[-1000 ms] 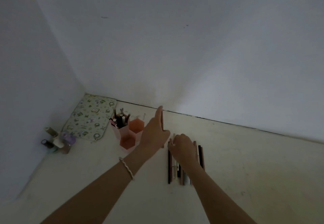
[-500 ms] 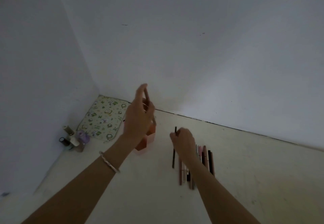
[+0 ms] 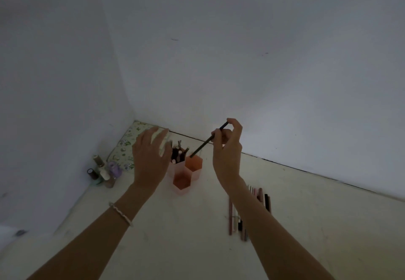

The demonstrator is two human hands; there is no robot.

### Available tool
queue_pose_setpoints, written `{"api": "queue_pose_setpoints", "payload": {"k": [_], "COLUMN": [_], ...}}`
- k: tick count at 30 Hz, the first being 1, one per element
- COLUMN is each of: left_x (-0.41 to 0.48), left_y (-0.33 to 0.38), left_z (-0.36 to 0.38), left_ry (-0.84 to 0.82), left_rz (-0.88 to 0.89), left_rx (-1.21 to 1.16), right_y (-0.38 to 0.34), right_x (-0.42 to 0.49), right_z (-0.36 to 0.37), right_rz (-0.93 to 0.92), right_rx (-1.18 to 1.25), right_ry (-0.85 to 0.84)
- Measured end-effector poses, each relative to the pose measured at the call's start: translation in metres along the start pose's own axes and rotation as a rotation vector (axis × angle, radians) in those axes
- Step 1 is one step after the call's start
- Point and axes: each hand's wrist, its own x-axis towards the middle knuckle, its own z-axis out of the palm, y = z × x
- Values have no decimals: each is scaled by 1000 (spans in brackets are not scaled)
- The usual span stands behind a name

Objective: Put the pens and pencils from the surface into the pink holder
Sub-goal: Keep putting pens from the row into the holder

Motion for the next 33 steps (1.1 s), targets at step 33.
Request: {"api": "queue_pose_setpoints", "payload": {"k": [33], "left_x": [-110], "left_y": [158], "left_z": [106], "left_ry": [-1016], "left_rz": [-456], "left_rx": [-21], "right_y": [96], "right_x": [-35], "right_z": [-111], "right_rz": [254], "right_rx": [-413], "right_ry": [137]}}
